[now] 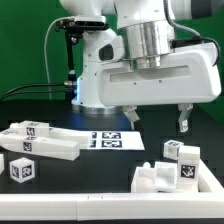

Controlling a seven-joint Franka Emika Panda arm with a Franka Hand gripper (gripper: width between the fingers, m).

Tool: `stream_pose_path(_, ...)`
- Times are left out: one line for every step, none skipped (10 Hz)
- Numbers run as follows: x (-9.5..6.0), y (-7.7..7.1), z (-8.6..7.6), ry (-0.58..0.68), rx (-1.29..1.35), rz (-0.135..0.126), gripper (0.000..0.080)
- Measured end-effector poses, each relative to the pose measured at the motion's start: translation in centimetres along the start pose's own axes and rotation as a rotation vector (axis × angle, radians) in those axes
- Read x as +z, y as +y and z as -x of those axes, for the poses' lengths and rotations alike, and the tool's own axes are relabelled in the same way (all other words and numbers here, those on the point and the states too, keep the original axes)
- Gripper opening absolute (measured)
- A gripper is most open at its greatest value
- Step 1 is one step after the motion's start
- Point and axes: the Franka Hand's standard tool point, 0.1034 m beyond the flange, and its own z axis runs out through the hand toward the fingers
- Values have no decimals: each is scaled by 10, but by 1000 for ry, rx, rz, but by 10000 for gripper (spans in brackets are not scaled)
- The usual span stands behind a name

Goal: Assemble chair

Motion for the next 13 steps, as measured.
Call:
stream_pose_path(-1,8,-1,-6,-173,15,649)
stream_pose_path(-1,13,-2,15,-278,22,649)
stream_pose_path(1,13,-3,40,-305,19,649)
stream_pose_path(0,14,-3,37,-353,23,649)
stream_pose_path(0,15,-5,38,-443,31,649)
stream_pose_path(0,17,-5,37,-482,32,649)
stream_pose_path(1,30,-7,26,-626,41,649)
stream_pose_path(-5,55,-7,-10,-740,42,649)
stream_pose_path(-10,69,-7,-45,-830,57,649)
stream_pose_path(-15,79,-12,-62,-899,81,649)
stream_pose_path(-13,83,-12,-39,-956,101,649)
stream_pose_path(-12,84,-12,-47,-1015,101,649)
stream_pose_path(-12,85,-12,-48,-1017,101,649)
